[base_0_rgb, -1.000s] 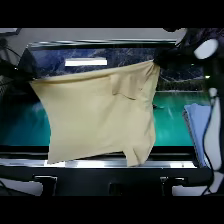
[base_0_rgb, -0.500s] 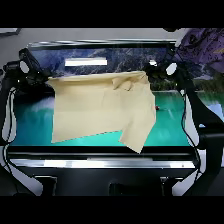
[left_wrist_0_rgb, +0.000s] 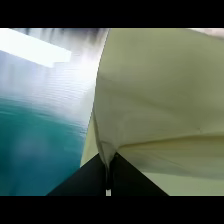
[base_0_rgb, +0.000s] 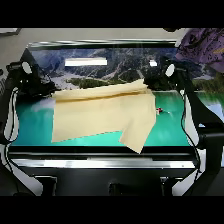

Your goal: Fold the clothes and pants, and hang the long-sleeved shirts on hangers.

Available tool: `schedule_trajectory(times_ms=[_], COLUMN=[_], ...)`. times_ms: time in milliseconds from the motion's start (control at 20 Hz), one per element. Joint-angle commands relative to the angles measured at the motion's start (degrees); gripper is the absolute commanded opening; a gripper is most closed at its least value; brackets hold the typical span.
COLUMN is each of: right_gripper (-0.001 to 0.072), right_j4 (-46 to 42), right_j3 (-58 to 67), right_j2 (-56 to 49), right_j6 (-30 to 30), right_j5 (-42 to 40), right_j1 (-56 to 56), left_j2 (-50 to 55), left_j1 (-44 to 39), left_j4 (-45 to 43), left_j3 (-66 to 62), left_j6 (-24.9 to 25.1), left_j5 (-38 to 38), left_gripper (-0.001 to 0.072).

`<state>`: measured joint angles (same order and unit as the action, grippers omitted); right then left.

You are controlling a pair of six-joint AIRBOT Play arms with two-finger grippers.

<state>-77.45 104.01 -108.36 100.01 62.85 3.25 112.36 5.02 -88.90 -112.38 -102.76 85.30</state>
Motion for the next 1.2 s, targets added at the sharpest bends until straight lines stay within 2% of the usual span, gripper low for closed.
schedule_trajectory(times_ms=[0,400,500,550,600,650,750,800,900,1000,1150], right_gripper=[0.0024,0.0025,0.0032,0.0076,0.0088,0.0121,0.0427,0.0479,0.0481,0.0482,0.0481], right_j4=[-1.73,-1.11,-0.68,-0.07,1.22,2.73,5.51,5.53,3.69,2.71,11.56], right_j3=[-0.02,-0.04,-0.04,-0.04,-0.04,-0.04,-0.02,-0.02,-0.02,-0.07,-7.61], right_j2=[-0.04,-2.95,-3.61,-3.74,-3.85,-3.82,-3.39,-2.58,0.83,5.33,14.01], right_j6=[0.28,0.31,0.26,0.22,-0.61,-1.70,-1.86,-1.90,-2.86,-7.93,-15.63], right_j5=[6.69,6.45,6.43,6.40,6.40,6.40,6.84,7.23,8.76,13.33,15.06], right_j1=[0.04,0.07,0.07,0.07,0.07,0.07,0.04,0.04,-0.83,-4.20,-14.40], left_j2=[1.33,5.64,6.14,6.16,6.08,5.97,5.31,4.35,0.61,-4.26,-14.16], left_j1=[-0.39,-1.57,-1.75,-1.77,-1.77,-1.77,-1.57,-1.29,-0.20,2.03,7.02], left_j4=[0.39,0.39,0.39,0.37,0.37,0.37,-0.33,-1.60,-5.88,-8.39,-8.39], left_j3=[0.07,0.07,0.07,0.07,0.00,-0.28,-2.23,-3.56,-4.50,-3.30,7.72], left_j6=[0.94,0.68,0.26,0.20,0.09,0.13,0.15,0.17,1.27,1.42,1.18], left_j5=[6.01,8.68,8.68,8.24,7.96,7.69,7.87,8.35,9.84,11.34,11.08], left_gripper=[0.0015,0.0015,0.0036,0.0189,0.0418,0.0601,0.0624,0.0624,0.0624,0.0624,0.0623])
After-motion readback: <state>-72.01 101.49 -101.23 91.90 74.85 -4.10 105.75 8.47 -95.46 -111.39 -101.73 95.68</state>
